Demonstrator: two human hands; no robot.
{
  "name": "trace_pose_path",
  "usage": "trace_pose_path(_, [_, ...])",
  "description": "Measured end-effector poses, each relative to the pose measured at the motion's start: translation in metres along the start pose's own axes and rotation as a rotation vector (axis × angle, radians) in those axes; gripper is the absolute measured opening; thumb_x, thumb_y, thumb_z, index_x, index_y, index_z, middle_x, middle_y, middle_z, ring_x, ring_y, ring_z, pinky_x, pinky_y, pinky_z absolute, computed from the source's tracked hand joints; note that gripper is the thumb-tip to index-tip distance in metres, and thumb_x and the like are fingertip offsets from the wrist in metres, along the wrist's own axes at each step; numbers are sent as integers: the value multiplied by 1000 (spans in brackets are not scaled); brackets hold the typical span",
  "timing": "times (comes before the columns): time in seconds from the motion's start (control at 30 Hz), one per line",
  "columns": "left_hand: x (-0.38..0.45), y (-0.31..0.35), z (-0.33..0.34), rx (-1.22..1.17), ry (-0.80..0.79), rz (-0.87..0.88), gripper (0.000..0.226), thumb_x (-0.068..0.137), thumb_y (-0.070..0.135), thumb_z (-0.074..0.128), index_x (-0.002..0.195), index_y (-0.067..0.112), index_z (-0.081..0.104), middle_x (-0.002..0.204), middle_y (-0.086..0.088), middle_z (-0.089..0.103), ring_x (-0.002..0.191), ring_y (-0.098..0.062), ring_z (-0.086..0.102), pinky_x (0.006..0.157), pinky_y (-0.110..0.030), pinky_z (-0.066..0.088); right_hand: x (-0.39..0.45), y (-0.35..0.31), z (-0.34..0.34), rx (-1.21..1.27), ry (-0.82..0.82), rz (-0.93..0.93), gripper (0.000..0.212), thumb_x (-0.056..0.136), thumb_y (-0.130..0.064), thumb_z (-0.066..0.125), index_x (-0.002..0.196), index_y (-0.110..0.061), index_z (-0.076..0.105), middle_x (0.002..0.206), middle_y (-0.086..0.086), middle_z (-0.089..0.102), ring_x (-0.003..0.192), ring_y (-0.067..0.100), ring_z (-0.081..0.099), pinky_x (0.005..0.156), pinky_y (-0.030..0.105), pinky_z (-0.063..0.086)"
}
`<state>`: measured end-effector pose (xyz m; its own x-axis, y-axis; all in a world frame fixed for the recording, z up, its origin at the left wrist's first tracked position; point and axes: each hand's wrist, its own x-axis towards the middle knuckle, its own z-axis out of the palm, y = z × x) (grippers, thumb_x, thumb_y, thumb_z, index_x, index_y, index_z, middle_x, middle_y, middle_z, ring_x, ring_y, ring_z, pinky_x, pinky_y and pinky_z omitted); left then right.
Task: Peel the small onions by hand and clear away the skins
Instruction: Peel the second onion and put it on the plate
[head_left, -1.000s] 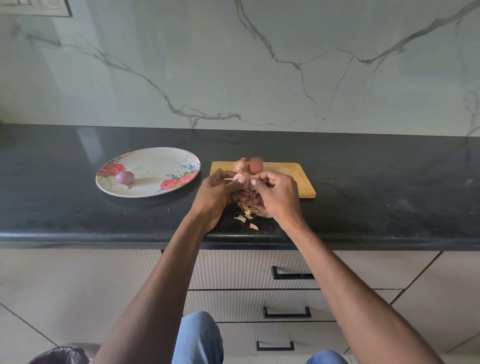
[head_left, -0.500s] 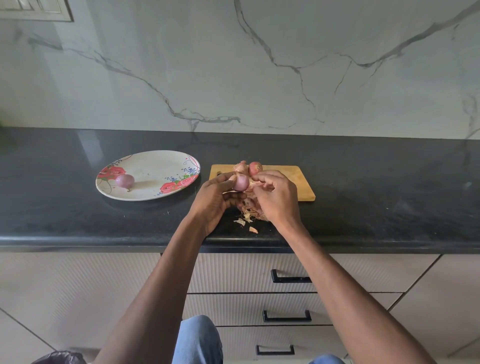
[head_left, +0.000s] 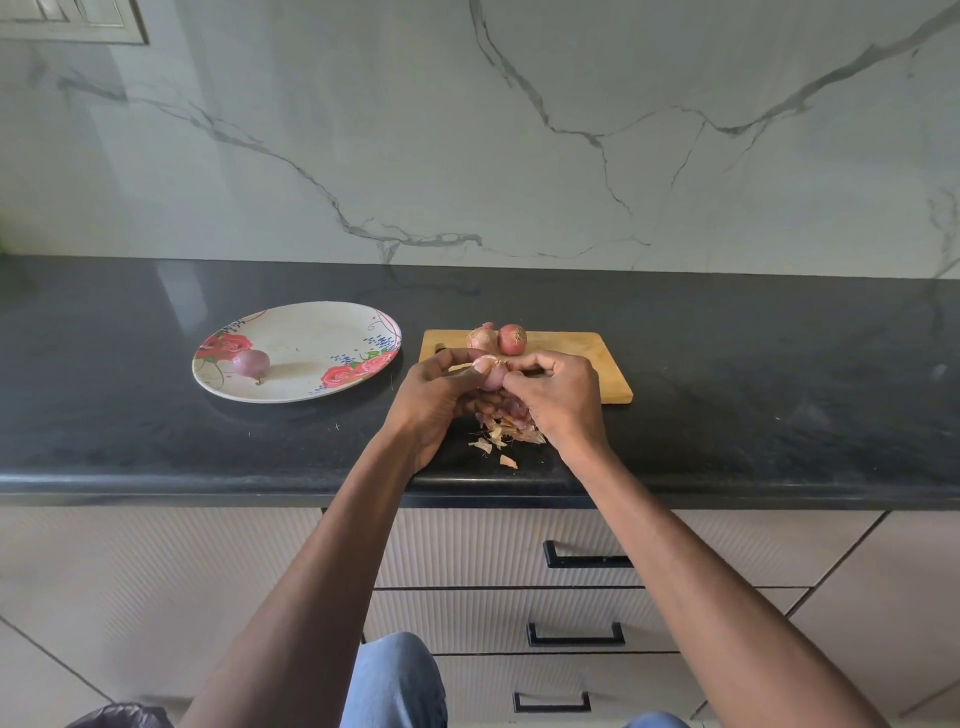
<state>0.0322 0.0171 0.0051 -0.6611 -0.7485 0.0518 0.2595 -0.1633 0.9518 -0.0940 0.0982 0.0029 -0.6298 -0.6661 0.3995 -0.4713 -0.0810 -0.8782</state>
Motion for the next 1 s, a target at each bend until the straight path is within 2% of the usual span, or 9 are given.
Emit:
trace_pose_path(0.1, [2,0,0,33,10,4,22,96,11,66,113,-1,64,92,-18,73,67,-22,70,66,-29,61,-1,0,3,-15,24,-32,20,75,-33,89,75,-15,80,71,-8,75,70,11,71,62,28,55])
trace_pose_path(0.3, [2,-1,0,59,4,1,22,97,14,65,113,-1,64,91,-19,73,70,-25,70,77,-39,61,-4,0,5,-44,52,-103,23,79,-28,87,71,-10,76,67,-5,72,60,7,65,53,17,47])
trace_pose_path(0.43, [0,1,0,37,-15,-16,22,98,12,62,114,-3,61,91,-20,73,71,-27,69,71,-34,60,-6,-3,4,-38,41,-84,21,79,-23,86,69,-12,71,65,-6,69,53,2,63,45,19,47])
trace_pose_path(0.5, [-1,4,1,-4,-26,-20,18,99,10,58,111,-3,61,88,-19,73,69,-25,69,66,-31,59,-5,-4,1,-29,42,-83,18,79,-14,85,68,-11,70,65,-6,68,52,-2,58,48,14,43])
trace_pose_path(0.6, [-3,7,1,-74,-17,-27,17,104,9,50,112,-5,55,84,-21,72,64,-24,71,58,-28,60,-5,-6,-2,19,40,-24,13,79,-2,78,71,-10,71,67,-3,69,53,-3,60,49,12,45])
trace_pose_path(0.63, [-3,7,1,-95,-13,-27,18,105,9,48,113,-6,53,84,-23,72,64,-24,71,58,-29,60,-4,-6,-3,19,49,-7,14,79,-2,77,71,-11,72,68,-4,70,57,-2,62,54,15,49])
trace_pose_path(0.77, [-1,6,-2,-121,-8,-24,18,106,8,45,120,-2,52,86,-23,72,68,-26,70,61,-28,60,-2,1,-5,73,75,40,11,78,-4,76,75,-14,74,72,-1,74,71,19,73,70,37,61])
trace_pose_path(0.9, [-3,7,0,-106,-26,-15,23,100,10,56,119,-3,58,93,-19,73,72,-23,70,69,-27,61,-4,0,-4,63,67,-1,7,82,-6,76,80,-13,75,76,-2,75,71,10,72,67,30,59])
trace_pose_path(1.0, [-4,6,0,-62,10,-10,23,94,8,64,114,-3,61,90,-17,72,67,-20,69,63,-25,59,-4,-1,-4,67,67,-9,6,82,-6,78,82,-12,76,78,-2,75,72,11,73,67,29,60])
